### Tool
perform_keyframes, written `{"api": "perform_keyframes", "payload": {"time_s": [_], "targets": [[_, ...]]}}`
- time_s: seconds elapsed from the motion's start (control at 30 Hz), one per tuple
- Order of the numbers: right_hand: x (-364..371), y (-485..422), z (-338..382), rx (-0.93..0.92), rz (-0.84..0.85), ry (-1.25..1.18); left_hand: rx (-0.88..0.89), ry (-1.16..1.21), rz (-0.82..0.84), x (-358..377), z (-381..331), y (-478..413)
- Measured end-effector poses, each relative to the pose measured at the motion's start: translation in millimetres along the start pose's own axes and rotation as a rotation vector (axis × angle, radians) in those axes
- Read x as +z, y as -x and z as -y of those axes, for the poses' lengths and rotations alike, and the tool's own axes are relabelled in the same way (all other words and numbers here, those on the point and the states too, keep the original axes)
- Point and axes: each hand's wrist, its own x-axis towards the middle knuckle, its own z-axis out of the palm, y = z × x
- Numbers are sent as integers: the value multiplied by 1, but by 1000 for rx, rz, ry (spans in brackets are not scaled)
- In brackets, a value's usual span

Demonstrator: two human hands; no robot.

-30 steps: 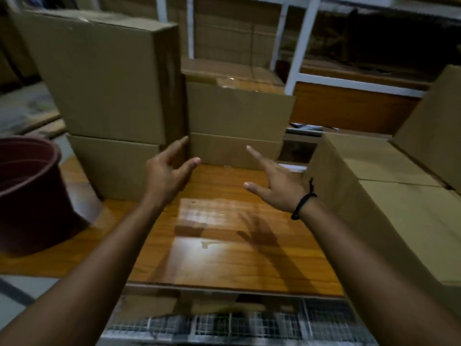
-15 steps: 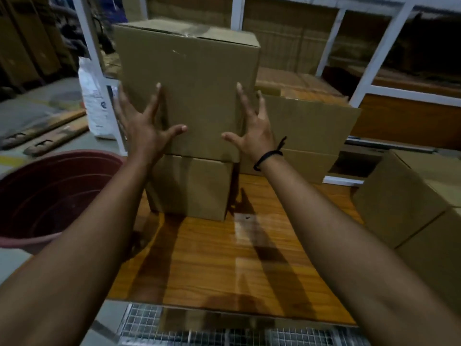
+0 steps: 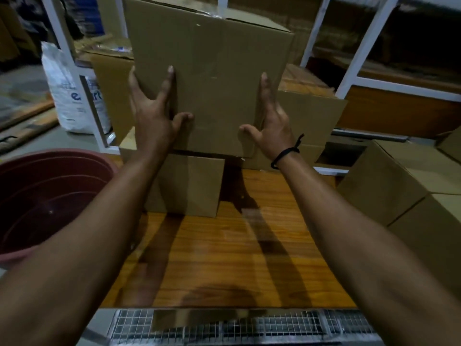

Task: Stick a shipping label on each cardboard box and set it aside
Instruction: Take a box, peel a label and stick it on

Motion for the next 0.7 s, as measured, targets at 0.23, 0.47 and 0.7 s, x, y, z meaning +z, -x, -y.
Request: {"api": "perform_keyframes", "payload": {"time_s": [0.23, 0.47, 0.7], "targets": [[-89, 57, -63, 62, -86, 109, 80, 63, 74, 44, -98, 39], [-155, 136, -134, 127, -90, 220, 198, 152, 199, 88, -164, 107], [-145, 220, -189, 201, 31, 148, 135, -48, 398, 124, -172, 203]]}}
